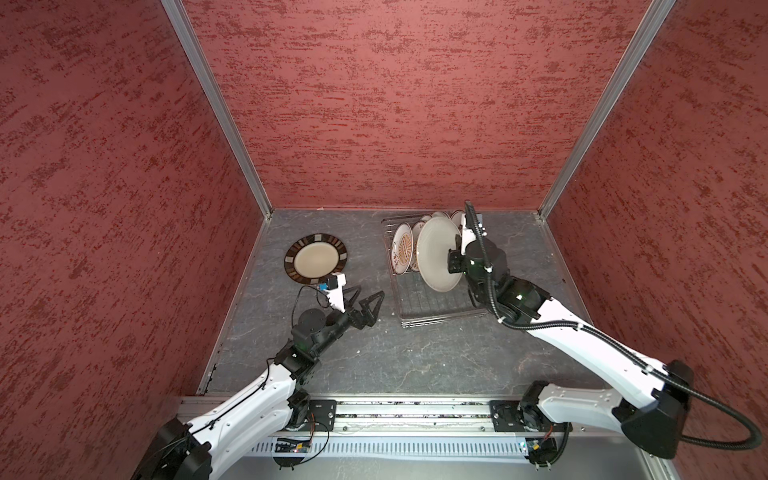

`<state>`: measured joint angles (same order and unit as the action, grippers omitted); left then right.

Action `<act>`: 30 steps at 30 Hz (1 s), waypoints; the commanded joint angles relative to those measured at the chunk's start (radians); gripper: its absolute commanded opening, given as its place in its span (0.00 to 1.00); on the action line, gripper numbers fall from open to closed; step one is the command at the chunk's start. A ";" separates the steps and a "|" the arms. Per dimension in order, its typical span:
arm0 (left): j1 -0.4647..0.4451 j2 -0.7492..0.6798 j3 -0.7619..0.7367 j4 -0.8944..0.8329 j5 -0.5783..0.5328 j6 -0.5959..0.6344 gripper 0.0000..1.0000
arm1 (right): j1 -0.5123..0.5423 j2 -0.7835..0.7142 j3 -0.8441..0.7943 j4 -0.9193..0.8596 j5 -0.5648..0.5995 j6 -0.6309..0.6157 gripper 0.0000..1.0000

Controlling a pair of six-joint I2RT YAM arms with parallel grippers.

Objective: Unload the plates from the dish rack
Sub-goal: 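Pull the white plate out of the rack toward the left gripper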

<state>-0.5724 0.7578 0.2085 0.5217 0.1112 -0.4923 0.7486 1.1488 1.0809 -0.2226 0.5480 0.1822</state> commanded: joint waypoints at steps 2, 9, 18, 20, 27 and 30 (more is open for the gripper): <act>0.020 -0.024 -0.001 -0.035 0.084 -0.009 0.99 | -0.046 -0.087 -0.027 0.156 -0.210 0.093 0.00; 0.060 0.001 -0.001 -0.015 0.201 -0.063 1.00 | -0.081 -0.102 -0.120 0.288 -0.514 0.222 0.00; 0.109 0.090 -0.008 0.082 0.291 -0.187 0.99 | -0.095 -0.060 -0.238 0.513 -0.690 0.358 0.00; 0.111 0.109 -0.012 0.098 0.265 -0.224 1.00 | -0.099 -0.057 -0.269 0.565 -0.714 0.380 0.00; 0.112 0.102 -0.057 0.147 0.244 -0.367 0.63 | -0.101 0.051 -0.297 0.686 -0.806 0.420 0.00; 0.114 0.053 -0.053 0.084 0.246 -0.378 0.52 | -0.101 0.097 -0.293 0.727 -0.826 0.424 0.00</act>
<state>-0.4648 0.8505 0.1600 0.6128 0.3588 -0.8215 0.6525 1.2396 0.7650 0.2737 -0.2085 0.5503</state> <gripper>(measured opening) 0.538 0.122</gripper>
